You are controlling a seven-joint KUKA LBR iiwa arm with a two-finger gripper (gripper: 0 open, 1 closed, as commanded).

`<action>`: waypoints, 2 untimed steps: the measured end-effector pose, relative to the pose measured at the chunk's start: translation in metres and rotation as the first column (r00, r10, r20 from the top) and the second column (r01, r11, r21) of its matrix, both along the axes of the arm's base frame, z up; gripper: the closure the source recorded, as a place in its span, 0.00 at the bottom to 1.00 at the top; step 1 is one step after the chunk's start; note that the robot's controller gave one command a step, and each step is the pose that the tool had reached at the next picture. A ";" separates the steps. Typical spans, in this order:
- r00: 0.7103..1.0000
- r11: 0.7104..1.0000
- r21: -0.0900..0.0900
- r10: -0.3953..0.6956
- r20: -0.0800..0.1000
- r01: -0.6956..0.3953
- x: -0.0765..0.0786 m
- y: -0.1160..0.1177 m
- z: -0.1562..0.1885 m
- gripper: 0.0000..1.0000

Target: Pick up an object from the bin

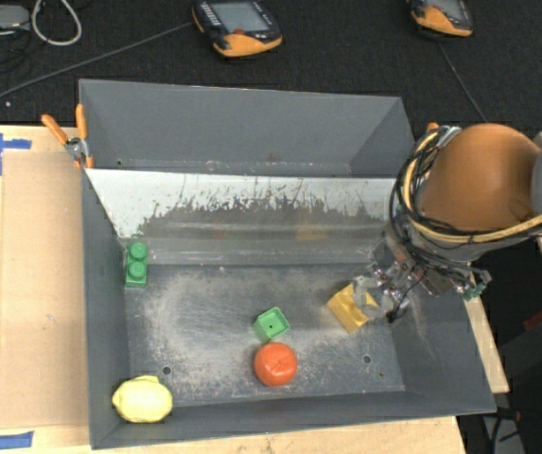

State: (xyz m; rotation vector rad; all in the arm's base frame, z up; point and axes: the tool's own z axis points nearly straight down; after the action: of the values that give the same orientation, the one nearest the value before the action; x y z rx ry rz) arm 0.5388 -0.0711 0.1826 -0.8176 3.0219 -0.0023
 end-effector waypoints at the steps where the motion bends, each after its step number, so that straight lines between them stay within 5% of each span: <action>1: 0.986 0.986 0.002 0.164 -0.006 -0.164 -0.004 0.022 -0.025 1.00; 2: 0.999 0.999 0.002 -0.053 -0.005 0.053 0.006 0.020 -0.019 1.00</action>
Offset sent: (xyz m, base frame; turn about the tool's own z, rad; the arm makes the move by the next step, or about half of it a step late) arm 0.0187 0.0223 -0.0122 0.2908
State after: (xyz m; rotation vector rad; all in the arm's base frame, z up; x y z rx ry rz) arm 0.5452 -0.0507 0.1638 -0.7375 3.0470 0.0028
